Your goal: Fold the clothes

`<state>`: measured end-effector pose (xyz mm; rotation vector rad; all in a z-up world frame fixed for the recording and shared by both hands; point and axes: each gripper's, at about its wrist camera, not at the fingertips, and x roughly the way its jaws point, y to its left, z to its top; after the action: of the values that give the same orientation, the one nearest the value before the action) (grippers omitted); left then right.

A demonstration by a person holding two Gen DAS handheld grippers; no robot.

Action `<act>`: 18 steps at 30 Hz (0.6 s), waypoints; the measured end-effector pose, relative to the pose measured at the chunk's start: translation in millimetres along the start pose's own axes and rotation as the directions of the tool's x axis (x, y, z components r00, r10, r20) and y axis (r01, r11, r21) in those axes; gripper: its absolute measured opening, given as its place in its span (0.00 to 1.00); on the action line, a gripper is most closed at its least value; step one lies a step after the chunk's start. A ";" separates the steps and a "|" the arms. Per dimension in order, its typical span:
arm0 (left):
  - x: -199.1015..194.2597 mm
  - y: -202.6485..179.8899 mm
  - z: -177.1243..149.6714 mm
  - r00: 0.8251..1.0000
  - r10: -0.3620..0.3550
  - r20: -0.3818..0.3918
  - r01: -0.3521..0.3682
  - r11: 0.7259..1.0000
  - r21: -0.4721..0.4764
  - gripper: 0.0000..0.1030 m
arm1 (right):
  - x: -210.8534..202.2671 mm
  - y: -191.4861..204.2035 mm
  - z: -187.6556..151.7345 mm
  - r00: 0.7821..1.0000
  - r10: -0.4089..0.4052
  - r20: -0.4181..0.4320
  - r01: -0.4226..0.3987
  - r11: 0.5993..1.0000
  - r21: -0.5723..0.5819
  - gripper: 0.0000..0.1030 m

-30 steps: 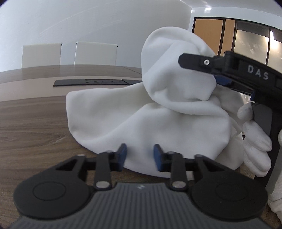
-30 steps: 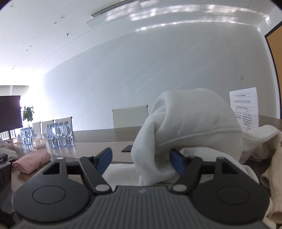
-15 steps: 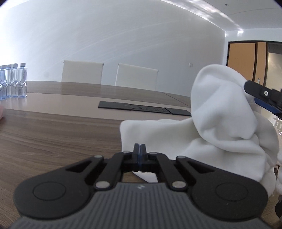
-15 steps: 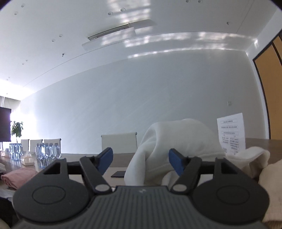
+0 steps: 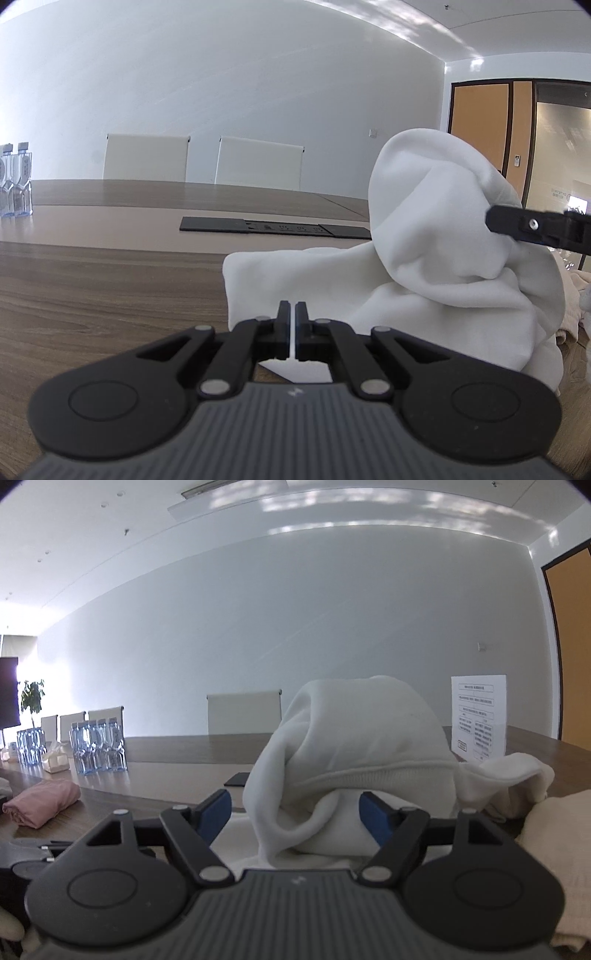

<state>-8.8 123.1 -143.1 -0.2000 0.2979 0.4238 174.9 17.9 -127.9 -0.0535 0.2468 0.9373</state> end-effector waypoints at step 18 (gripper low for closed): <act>4.5 11.5 0.2 0.999 -0.019 -0.028 0.017 0.998 -0.054 0.19 | -24.9 64.3 -64.5 0.954 -0.174 -0.243 0.023 0.854 -0.520 0.83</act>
<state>-9.7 135.2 -145.8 -0.2611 0.3128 0.4117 97.2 26.5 -180.8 -0.6958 0.2488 0.8684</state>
